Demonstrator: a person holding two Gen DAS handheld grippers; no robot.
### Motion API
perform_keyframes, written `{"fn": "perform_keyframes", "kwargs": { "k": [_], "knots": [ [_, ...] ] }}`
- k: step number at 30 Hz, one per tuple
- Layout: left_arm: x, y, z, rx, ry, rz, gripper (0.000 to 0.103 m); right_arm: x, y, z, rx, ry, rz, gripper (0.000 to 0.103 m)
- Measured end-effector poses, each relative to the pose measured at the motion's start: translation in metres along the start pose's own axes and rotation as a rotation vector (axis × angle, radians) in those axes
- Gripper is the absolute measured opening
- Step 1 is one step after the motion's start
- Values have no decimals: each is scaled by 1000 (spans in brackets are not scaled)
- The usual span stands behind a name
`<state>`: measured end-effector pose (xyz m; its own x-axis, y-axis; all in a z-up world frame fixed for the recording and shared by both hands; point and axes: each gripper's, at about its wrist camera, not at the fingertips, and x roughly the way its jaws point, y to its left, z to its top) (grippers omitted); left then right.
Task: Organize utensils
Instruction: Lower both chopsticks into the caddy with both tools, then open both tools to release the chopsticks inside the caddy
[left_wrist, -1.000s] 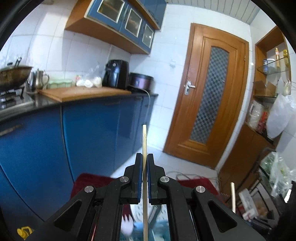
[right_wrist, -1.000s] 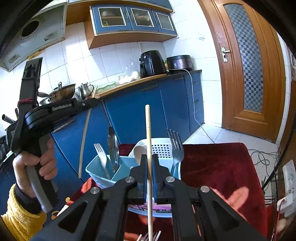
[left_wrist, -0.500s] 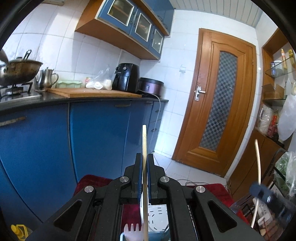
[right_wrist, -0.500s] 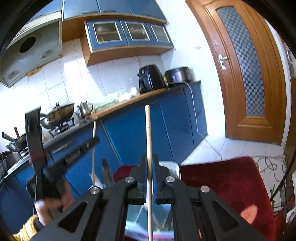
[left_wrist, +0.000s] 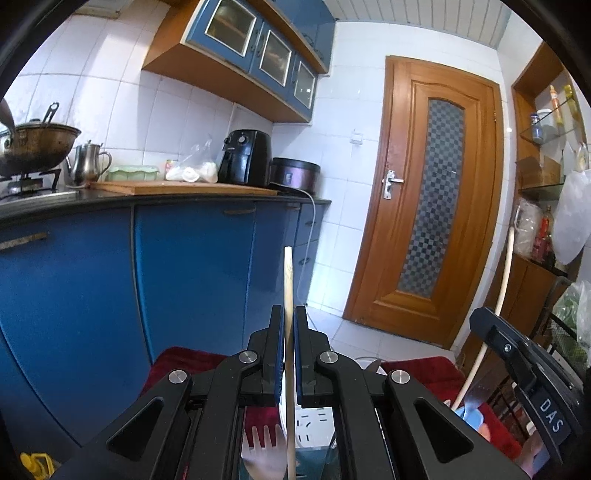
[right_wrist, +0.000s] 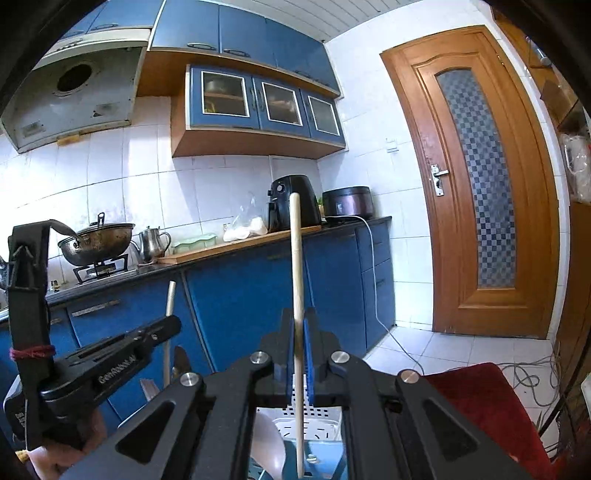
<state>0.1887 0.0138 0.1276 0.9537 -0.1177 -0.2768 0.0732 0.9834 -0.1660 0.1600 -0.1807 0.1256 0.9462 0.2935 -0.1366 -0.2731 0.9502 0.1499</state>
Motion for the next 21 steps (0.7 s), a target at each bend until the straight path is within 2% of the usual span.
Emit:
{"fn": "perform_keyframes", "kwargs": {
  "k": [5, 13, 16, 21],
  "knots": [
    [2, 2, -5, -5, 15, -1, 4, -2, 8, -5, -66, 12, -15, 6],
    [4, -7, -8, 19, 58, -39, 6, 2, 4, -9, -37, 88, 22, 9],
    [2, -9, -9, 23, 73, -46, 12, -2, 1, -8, -2, 104, 49, 25],
    [-4, -9, -9, 15, 87, -57, 29, -12, 1, -5, 16, 99, 61, 27]
  ]
}}
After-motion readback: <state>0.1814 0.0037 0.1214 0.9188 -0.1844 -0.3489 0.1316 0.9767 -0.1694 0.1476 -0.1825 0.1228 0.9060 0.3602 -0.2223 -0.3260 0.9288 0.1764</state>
